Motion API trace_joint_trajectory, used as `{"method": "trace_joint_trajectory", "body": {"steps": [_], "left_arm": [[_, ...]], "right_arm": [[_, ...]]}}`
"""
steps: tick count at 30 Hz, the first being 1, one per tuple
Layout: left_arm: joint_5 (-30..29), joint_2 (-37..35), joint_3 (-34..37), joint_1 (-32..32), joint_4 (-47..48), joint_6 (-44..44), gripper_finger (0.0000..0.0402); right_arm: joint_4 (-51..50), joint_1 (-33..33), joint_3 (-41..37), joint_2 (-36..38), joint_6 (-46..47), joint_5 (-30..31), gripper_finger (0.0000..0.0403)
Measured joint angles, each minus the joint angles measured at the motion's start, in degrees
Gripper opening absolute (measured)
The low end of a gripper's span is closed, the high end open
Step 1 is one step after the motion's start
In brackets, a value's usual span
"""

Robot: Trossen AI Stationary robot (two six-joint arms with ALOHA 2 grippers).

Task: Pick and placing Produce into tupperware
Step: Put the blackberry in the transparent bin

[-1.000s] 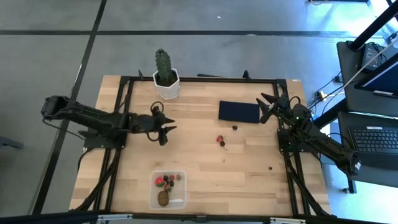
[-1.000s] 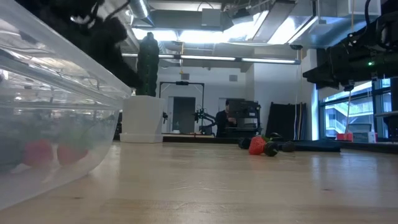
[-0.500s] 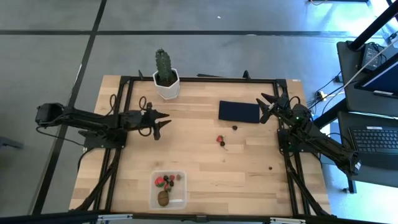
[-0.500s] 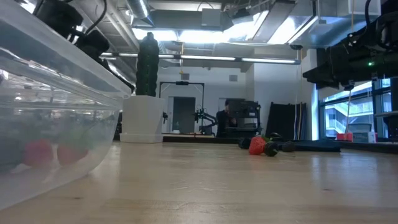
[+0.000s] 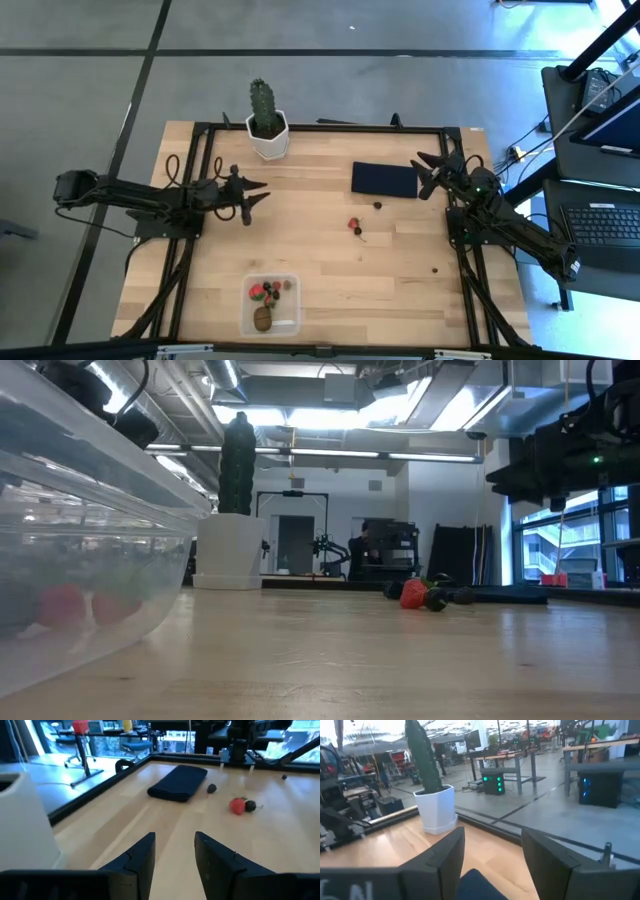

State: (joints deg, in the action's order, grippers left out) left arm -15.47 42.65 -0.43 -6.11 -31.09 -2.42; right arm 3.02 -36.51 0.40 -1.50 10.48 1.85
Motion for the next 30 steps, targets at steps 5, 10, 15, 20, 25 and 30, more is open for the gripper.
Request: {"method": "trace_joint_trajectory", "body": {"steps": [5,10,15,20,25,30], "left_arm": [[-2.9,0.0,0.0,0.0,0.0,3.5,0.013],[-6.5,0.0,0.0,0.0,0.1,4.4,0.013],[-6.3,-0.1,0.0,0.1,-0.9,4.3,0.013],[1.3,-5.4,0.0,0.1,-1.5,7.3,0.013],[2.6,-14.2,0.0,-0.1,6.2,7.7,0.013],[3.0,-23.6,0.0,-0.2,14.3,6.0,0.013]], "right_arm": [[0.3,0.0,0.0,0.0,4.1,-0.1,0.0198],[4.3,0.0,0.0,0.0,7.3,-0.1,0.0198],[8.0,0.0,0.0,0.0,5.9,-0.1,0.0198],[8.0,0.0,0.0,0.0,7.2,-0.1,0.0198],[8.0,0.0,0.0,0.0,7.3,-0.1,0.0198],[8.0,0.0,0.0,0.0,7.2,0.0,0.0198]]}}
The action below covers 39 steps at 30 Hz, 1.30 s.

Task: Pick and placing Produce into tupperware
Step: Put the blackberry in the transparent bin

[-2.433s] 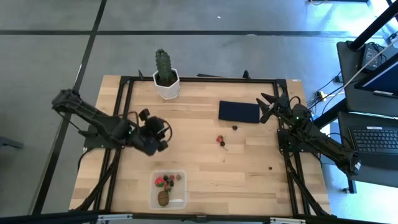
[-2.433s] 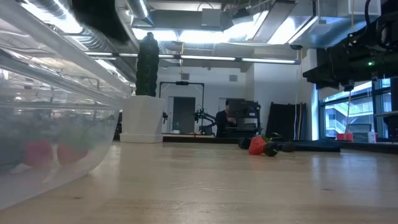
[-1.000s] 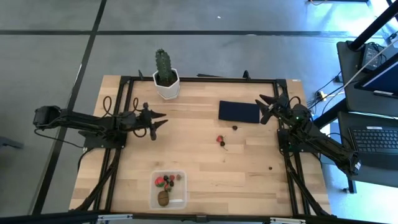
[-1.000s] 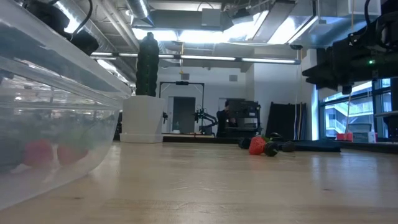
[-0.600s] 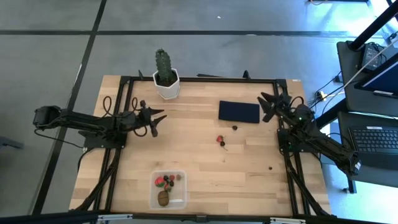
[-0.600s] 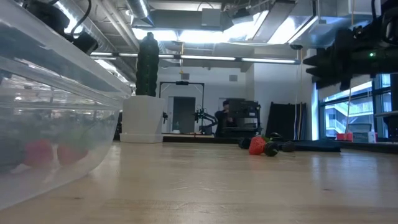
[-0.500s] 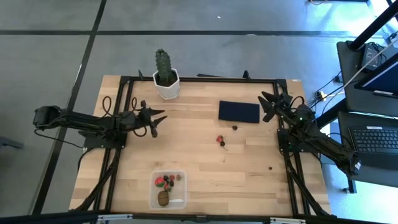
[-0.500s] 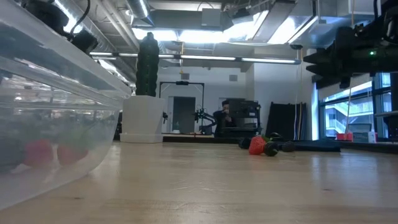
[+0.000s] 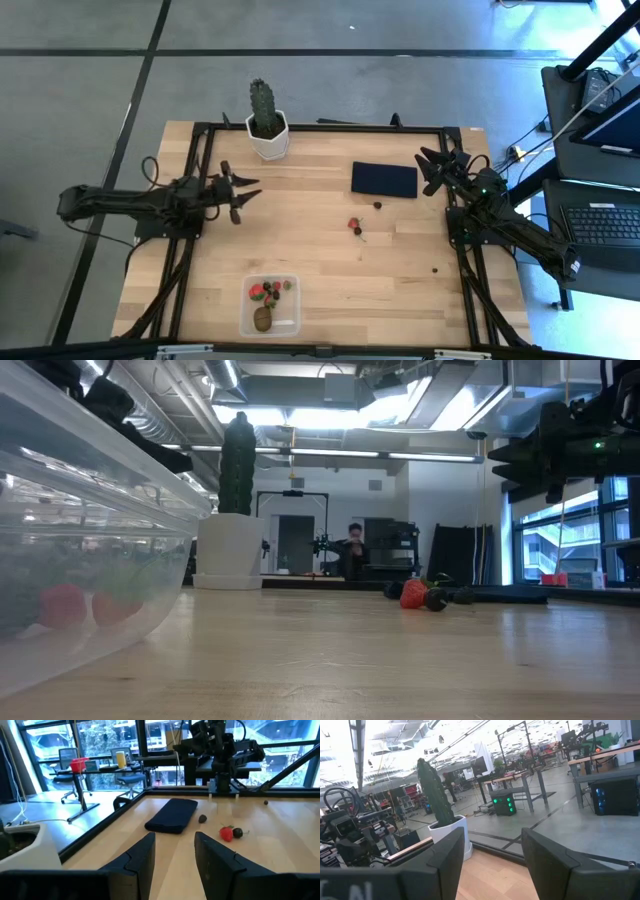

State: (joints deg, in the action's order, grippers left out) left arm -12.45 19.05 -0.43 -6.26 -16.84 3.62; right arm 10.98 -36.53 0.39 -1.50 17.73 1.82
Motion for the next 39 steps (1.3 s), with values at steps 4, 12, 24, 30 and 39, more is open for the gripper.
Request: {"method": "trace_joint_trajectory", "body": {"steps": [4,12,24,30,39], "left_arm": [[0.0,-5.8,0.0,0.0,4.9,-0.1,0.013],[-0.3,-13.3,-3.1,0.0,20.0,-1.6,0.013],[0.0,-16.3,-3.5,0.0,22.4,-1.9,0.013],[0.0,-16.3,-3.5,0.0,22.5,-1.9,0.013],[-0.5,-16.3,-3.5,0.0,22.4,-0.2,0.013]], "right_arm": [[0.0,0.0,0.0,0.0,0.0,0.0,0.0198],[0.0,0.0,0.0,0.0,0.0,0.0,0.0198],[0.0,0.0,0.0,0.0,-1.9,0.0,0.0262],[5.2,0.0,0.0,0.0,-3.0,-0.8,0.0329],[-1.9,0.0,10.6,-4.0,-13.6,-12.7,0.0344]]}}
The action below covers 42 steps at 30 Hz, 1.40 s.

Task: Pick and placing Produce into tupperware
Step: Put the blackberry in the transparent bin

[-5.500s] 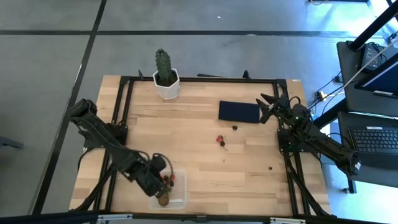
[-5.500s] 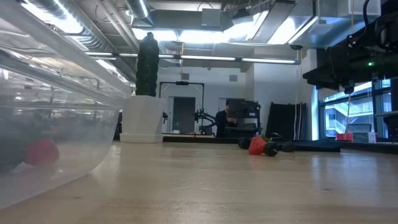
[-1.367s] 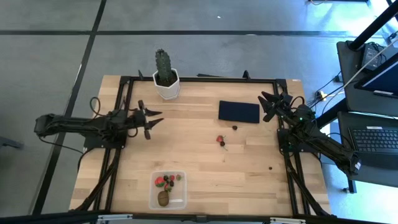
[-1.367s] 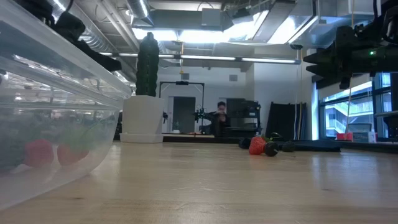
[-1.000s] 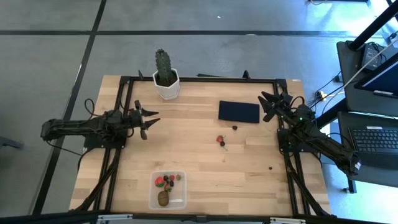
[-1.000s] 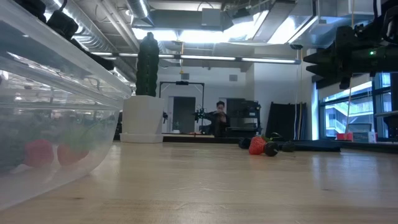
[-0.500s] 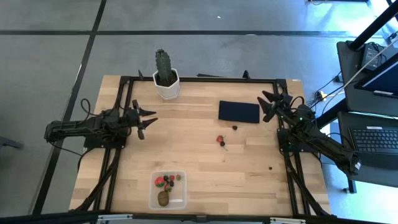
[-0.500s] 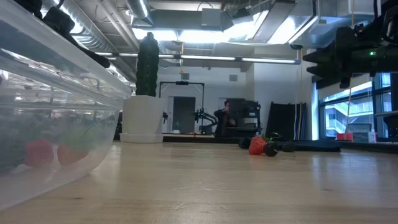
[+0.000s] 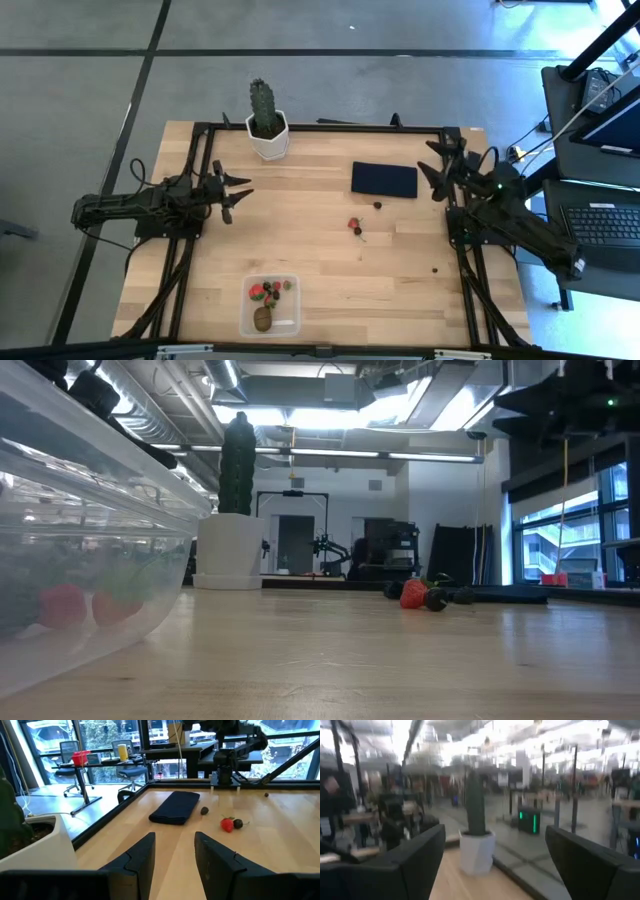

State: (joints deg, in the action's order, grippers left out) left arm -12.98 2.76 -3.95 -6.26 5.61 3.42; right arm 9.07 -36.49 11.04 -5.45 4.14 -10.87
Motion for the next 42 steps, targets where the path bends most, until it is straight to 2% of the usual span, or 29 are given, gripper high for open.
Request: {"method": "trace_joint_trajectory", "body": {"steps": [6,11,17,22,25,33,42], "left_arm": [[0.0,0.0,0.0,0.0,0.0,0.6,0.013],[-0.8,0.0,0.0,0.0,-0.1,0.7,0.013],[-2.8,0.0,0.0,0.0,-0.1,0.7,0.013],[-2.8,0.0,0.0,0.0,-0.1,1.0,0.013],[-2.8,0.0,0.0,0.0,0.0,1.7,0.013],[-2.8,0.0,0.0,0.0,0.0,1.7,0.013],[-2.8,0.0,0.0,0.0,0.1,1.8,0.013]], "right_arm": [[-13.2,0.3,10.5,-12.9,-0.8,2.5,0.0344],[-19.9,4.2,17.3,-27.2,0.5,4.4,0.0344],[-20.5,11.1,19.7,-42.5,3.8,7.2,0.0344],[-21.5,16.4,19.7,-51.7,3.9,9.4,0.0344],[-21.5,19.4,19.7,-55.4,1.4,9.9,0.0344],[-22.1,27.8,19.7,-61.4,0.5,20.1,0.0344],[-24.6,31.9,19.7,-65.0,9.3,20.4,0.0344]]}}
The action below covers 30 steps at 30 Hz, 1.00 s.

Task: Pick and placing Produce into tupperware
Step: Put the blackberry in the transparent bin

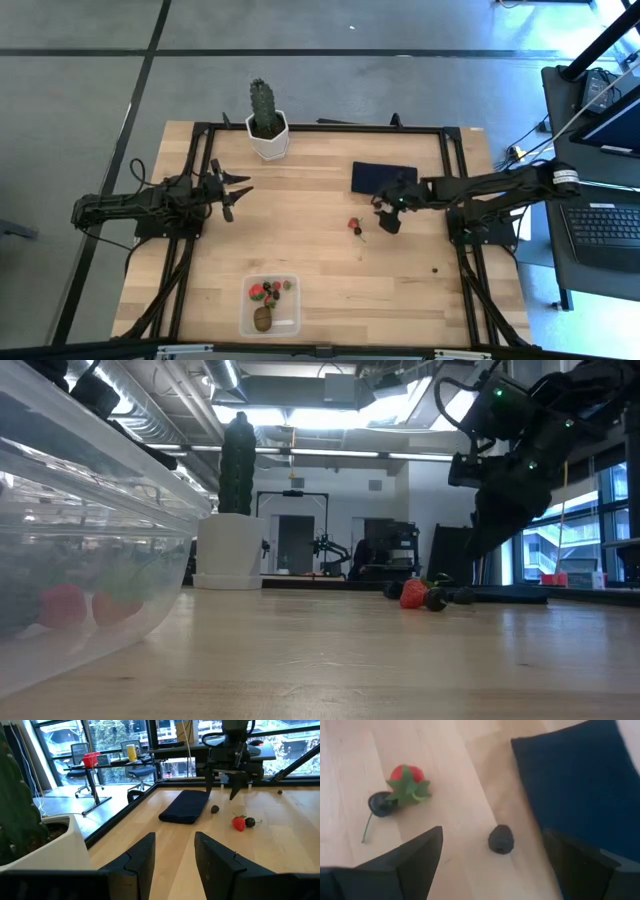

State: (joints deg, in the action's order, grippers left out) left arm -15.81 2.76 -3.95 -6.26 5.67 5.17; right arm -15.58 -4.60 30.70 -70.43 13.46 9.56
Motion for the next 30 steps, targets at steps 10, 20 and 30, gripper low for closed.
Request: {"method": "trace_joint_trajectory", "body": {"steps": [10,20,30], "left_arm": [[0.0,0.0,0.0,0.0,2.7,0.1,0.013],[0.0,0.0,0.0,0.0,2.7,0.1,0.013],[0.0,0.0,0.0,0.0,2.7,0.1,0.013]], "right_arm": [[1.5,0.3,0.0,-5.4,1.3,0.0,0.0344],[3.9,0.3,0.0,-11.2,2.5,0.0,0.0344],[4.3,0.3,0.0,-12.3,2.8,0.0,0.0344]]}}
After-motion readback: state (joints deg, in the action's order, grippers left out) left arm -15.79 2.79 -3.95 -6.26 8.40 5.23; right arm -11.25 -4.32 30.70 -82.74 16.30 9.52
